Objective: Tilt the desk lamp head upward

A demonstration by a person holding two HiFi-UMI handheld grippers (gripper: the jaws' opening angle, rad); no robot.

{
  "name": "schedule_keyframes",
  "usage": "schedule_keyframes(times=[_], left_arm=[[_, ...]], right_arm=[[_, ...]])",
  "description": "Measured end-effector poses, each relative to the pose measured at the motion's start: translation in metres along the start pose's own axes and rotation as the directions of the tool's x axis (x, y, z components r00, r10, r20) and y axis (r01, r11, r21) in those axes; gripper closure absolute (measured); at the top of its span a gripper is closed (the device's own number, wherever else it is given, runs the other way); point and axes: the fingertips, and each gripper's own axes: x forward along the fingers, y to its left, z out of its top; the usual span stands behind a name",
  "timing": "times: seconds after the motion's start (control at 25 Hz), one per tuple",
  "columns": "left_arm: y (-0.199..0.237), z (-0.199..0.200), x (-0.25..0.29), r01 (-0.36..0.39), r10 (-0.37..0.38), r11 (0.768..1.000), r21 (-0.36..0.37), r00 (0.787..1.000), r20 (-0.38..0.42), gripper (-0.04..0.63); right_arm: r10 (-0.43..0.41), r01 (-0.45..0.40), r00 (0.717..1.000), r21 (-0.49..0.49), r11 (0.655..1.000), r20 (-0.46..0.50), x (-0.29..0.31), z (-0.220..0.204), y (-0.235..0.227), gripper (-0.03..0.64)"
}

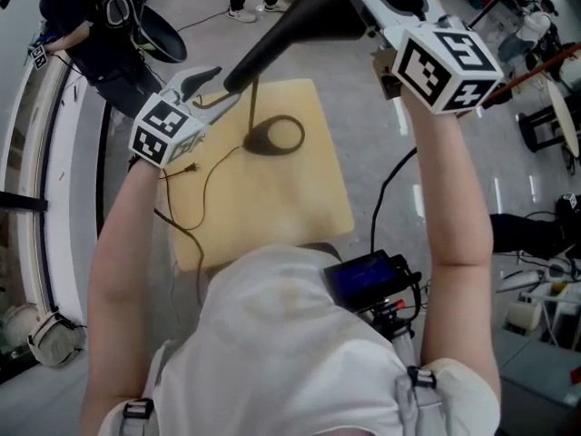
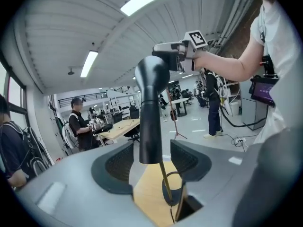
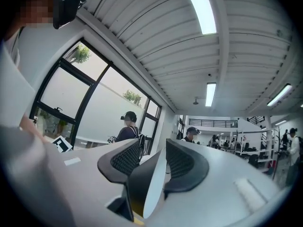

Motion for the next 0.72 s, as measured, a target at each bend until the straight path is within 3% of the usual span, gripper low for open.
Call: schedule_keyframes(times=[0.24,0.4,0.6,0.72], left_arm=[[-0.021,0.000,-0.026,-0.018,0.029,0.995,-0.094,0.992,0.120,0.375],[-0.037,0.001,-0.036,-0.011,0.034,0.991,-0.135,0.985,0.169,0.458],[-0.060,0.002,-0.039,-0.007,0.044,0.984,-0.180,0.977,0.207,0.574],[-0.086,-0.005,-0.040,0.005,0.044,0.974,-0.226,0.976,0.211,0.592]], right_arm=[[-0.060,0.060,0.998,0.024,0.998,0.002,-0.026,-0.007,0.012,0.523],[-0.105,0.106,0.994,0.049,0.993,-0.015,-0.048,-0.018,0.014,0.591],[-0.117,0.119,0.993,0.075,0.990,-0.032,-0.078,-0.035,0.017,0.604],[-0.077,0.083,0.996,0.139,0.987,-0.048,-0.106,-0.063,0.024,0.604]])
